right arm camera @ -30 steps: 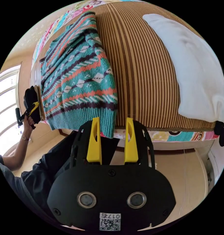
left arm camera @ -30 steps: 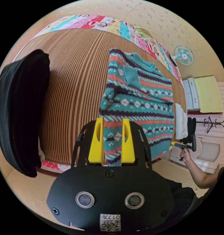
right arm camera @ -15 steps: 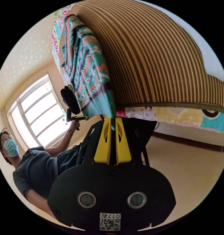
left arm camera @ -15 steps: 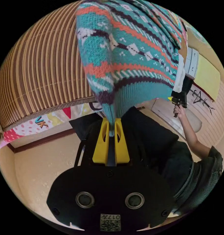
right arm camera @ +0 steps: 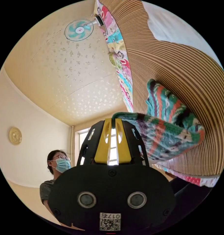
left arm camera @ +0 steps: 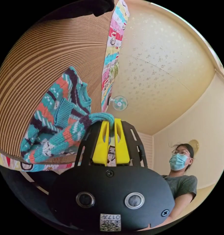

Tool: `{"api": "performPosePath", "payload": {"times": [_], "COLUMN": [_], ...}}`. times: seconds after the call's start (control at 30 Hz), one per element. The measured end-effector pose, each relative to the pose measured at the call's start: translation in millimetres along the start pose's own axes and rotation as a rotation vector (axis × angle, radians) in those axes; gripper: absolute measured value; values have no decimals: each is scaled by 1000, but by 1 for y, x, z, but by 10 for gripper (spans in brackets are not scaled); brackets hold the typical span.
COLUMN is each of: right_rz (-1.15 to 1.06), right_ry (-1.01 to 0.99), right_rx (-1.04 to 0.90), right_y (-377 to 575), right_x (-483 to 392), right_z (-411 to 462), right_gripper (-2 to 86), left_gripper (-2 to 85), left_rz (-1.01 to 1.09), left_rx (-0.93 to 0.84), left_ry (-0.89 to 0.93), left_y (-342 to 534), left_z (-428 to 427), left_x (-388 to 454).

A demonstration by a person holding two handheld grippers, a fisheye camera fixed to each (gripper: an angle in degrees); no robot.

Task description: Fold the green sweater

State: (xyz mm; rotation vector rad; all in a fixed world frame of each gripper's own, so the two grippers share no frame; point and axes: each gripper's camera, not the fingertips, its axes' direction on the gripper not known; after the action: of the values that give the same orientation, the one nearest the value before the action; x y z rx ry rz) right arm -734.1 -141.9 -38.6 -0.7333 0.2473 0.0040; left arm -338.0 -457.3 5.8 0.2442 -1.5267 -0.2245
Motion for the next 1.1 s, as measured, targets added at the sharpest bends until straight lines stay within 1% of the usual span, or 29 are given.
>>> {"api": "performPosePath", "payload": {"times": [0.07, 0.1, 0.17, 0.23, 0.27, 0.3, 0.33, 0.37, 0.4, 0.43, 0.47, 0.5, 0.53, 0.57, 0.63, 0.67, 0.7, 0.73, 0.77, 0.8, 0.83, 0.87, 0.9, 0.93, 0.97, 1.0, 1.03, 1.07, 1.1], "right_rz": [-48, -36, -42, -89, -166, -218, -319, -397, -433, -491, -532, -549, -583, -611, -671, -673, -642, -527, -507, -520, -516, -481, -467, -455, -443, -437, -456, -502, -512], "right_ry": [66, 90, 190, 218, 222, 241, 345, 523, 622, 774, 864, 888, 923, 974, 1082, 1162, 1202, 1287, 1264, 1235, 1195, 1163, 1156, 1136, 1097, 1079, 1049, 1015, 1004], "right_rx": [-12, -6, 50, 110, 82, 45, -52, -140, -178, -236, -299, -339, -423, -495, -564, -585, -594, -642, -652, -657, -672, -683, -695, -729, -784, -804, -794, -715, -660], "right_y": [-62, -75, -109, -111, -103, -97, -79, -54, -38, -7, 23, 37, 61, 82, 104, 111, 110, 101, 93, 90, 84, 81, 82, 86, 91, 93, 98, 104, 105], "right_x": [6, 9, 13, -3, -20, -29, -45, -53, -53, -45, -29, -19, 3, 26, 59, 83, 98, 131, 144, 144, 145, 145, 145, 143, 140, 137, 122, 100, 89], "right_z": [62, 75, 109, 121, 133, 141, 158, 177, 187, 205, 224, 234, 257, 280, 314, 332, 338, 348, 349, 349, 351, 353, 354, 357, 357, 354, 341, 316, 299], "right_gripper": [23, 23, 23, 24, 24, 23, 21, 19, 18, 15, 12, 11, 9, 7, 6, 5, 5, 4, 4, 4, 4, 4, 4, 4, 5, 6, 7, 9, 10], "left_gripper": [43, 51, 76, 103, 106, 115, 131, 142, 162, 180, 182, 185, 183, 182, 155, 144, 121, 98, 91, 79, 77, 75, 74, 73, 72, 72, 73, 75, 79], "left_rz": [-14, -37, -37, 38, 87, 196, 277, 296, 279, 215, 177, 92, 17, -9, -84, -99, -152, -209, -233, -233, -152, -90, 68, 258, 350, 503, 635, 690, 772], "left_rx": [87, 127, 140, 167, 186, 216, 216, 205, 172, 130, 106, 84, 104, 115, 135, 144, 193, 254, 280, 321, 322, 294, 197, 71, 2, -134, -254, -304, -374], "left_ry": [-25, -44, -140, -442, -520, -651, -766, -815, -886, -915, -915, -900, -870, -849, -795, -777, -747, -699, -660, -566, -455, -418, -440, -526, -568, -627, -661, -674, -710], "left_y": [-44, -70, -101, -112, -108, -93, -75, -67, -51, -39, -33, -21, -7, 0, 12, 12, 11, 8, 6, 0, -10, -17, -32, -39, -38, -31, -13, -2, 24], "left_z": [15, 23, 32, 31, 29, 27, 28, 28, 28, 27, 25, 20, 16, 15, 21, 24, 26, 23, 20, 16, 17, 22, 43, 79, 102, 153, 206, 231, 278], "left_x": [-13, -22, -26, 2, 14, 36, 47, 47, 36, 13, -1, -30, -55, -67, -104, -111, -121, -126, -127, -122, -105, -91, -51, -2, 21, 58, 85, 94, 106]}}
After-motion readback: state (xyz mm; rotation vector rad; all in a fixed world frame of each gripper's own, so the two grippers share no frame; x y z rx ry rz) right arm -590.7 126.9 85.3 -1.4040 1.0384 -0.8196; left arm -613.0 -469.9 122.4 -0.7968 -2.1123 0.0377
